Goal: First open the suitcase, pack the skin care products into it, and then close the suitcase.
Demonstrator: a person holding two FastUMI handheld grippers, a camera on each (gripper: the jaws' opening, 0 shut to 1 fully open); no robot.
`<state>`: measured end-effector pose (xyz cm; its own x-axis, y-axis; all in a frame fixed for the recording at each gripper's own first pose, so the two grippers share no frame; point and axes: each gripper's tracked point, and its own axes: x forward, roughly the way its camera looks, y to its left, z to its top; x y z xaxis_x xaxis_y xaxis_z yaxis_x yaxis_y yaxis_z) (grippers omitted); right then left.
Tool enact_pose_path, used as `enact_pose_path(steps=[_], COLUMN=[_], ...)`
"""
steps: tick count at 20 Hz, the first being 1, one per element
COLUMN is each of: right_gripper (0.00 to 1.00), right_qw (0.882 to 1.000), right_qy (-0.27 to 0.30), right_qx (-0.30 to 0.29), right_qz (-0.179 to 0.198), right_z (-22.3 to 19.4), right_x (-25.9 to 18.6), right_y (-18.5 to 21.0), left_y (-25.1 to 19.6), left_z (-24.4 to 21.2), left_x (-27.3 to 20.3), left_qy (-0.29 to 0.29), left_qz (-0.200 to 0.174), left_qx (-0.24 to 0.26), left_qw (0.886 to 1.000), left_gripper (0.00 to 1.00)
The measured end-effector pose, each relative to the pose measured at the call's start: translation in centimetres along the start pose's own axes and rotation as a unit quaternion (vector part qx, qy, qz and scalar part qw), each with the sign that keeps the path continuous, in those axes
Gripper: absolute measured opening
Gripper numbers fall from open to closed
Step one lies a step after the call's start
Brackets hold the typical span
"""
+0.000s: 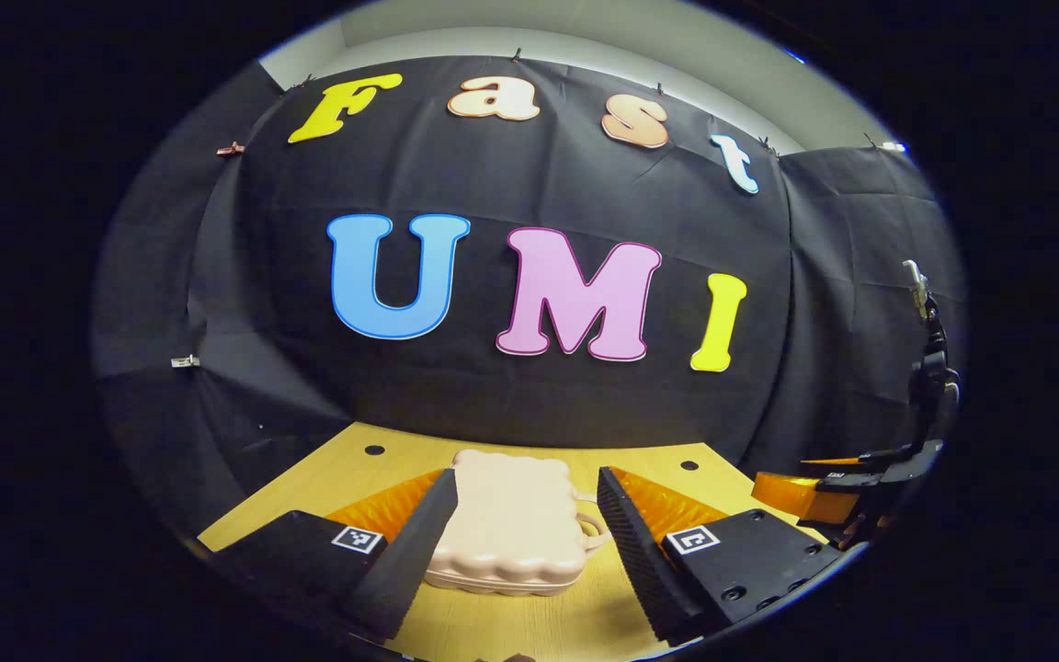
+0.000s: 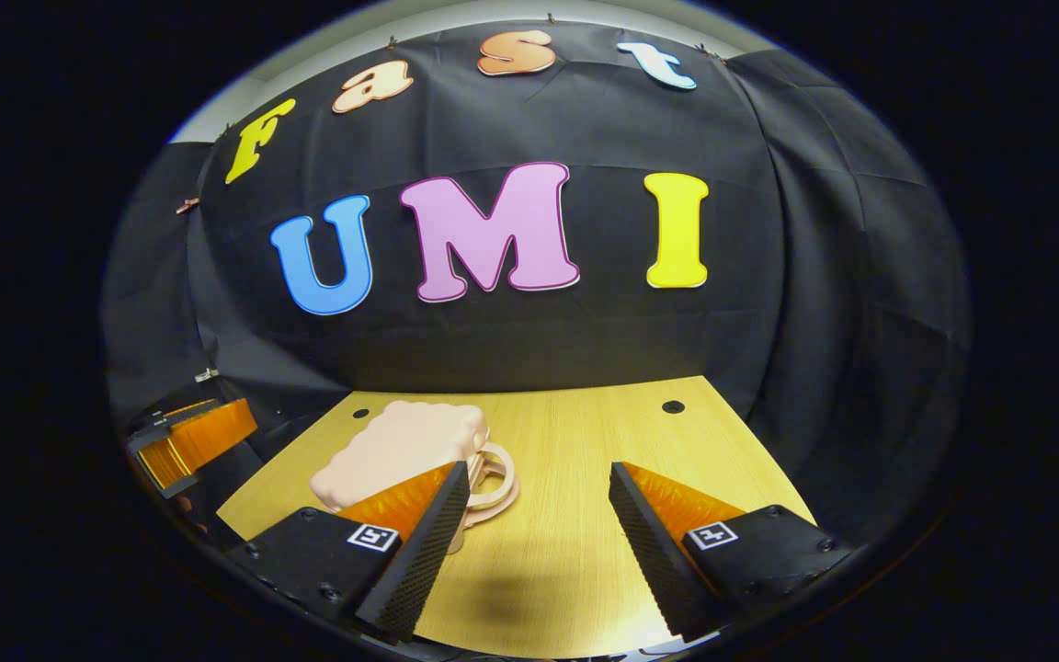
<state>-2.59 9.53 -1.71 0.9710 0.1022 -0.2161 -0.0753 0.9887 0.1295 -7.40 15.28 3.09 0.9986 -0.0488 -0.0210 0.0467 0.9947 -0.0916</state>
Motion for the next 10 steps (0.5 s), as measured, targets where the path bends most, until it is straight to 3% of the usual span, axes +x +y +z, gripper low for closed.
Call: enact_pose_path(steps=[10], right_gripper=[0.97], right_qw=[0.999], right_qy=[0.022], right_qx=[-0.024], right_qz=[0.034], right_z=[-3.9], right_x=[-3.1], right_y=[4.6], left_y=[2.5], left_z=[-2.6], left_x=[-2.6], left_qy=[0.021], left_qz=[0.010], left_qx=[0.015], left_qw=[1.000], left_gripper=[0.96])
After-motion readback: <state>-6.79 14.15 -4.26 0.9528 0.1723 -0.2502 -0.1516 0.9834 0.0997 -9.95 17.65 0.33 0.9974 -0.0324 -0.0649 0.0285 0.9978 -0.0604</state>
